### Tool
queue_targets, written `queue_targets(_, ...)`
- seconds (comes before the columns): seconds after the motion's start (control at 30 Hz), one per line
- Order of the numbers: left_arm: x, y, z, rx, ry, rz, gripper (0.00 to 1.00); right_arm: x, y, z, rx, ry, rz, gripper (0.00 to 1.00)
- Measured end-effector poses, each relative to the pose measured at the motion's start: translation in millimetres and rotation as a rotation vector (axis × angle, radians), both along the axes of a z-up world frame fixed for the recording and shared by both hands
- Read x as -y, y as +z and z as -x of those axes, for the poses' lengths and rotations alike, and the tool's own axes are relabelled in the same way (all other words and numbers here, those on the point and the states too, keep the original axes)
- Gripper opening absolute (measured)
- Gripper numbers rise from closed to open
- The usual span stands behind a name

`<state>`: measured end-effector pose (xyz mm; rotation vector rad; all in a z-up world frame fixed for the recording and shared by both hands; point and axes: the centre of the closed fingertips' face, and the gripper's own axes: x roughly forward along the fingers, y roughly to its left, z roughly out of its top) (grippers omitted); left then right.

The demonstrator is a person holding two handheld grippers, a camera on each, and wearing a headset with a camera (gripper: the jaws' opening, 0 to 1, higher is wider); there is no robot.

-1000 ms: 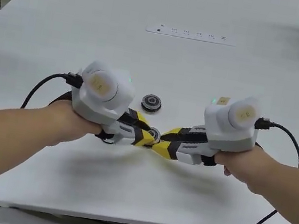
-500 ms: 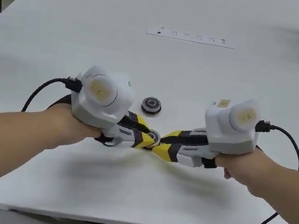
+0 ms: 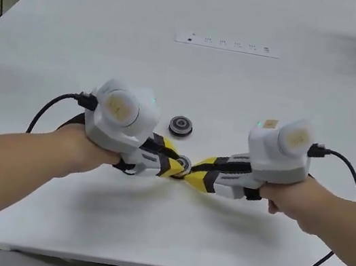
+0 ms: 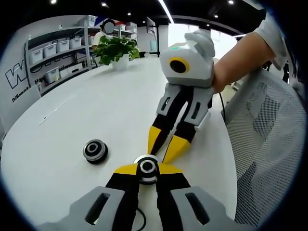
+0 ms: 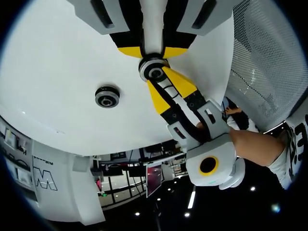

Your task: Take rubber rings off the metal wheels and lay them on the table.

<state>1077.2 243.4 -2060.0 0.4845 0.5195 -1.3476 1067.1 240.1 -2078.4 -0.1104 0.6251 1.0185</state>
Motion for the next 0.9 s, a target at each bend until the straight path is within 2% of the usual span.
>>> queue_targets(0.2, 0.0, 0.2, -0.3, 0.0, 0.002, 0.006, 0.07, -0.1, 0.2, 0.2, -0.011, -0.004, -0.013, 0.1)
queue_targets(0.47, 0.7, 1.1, 1.3, 0.001, 0.006, 0.007, 0.07, 1.9, 0.5, 0.0, -0.043, -0.033, -0.036, 0.02)
queue_targets(0.9, 0.5, 1.3, 1.3, 0.007, 0.005, 0.001, 0.07, -1.3, 2.5, 4.6, -0.025, -0.036, 0.005, 0.0)
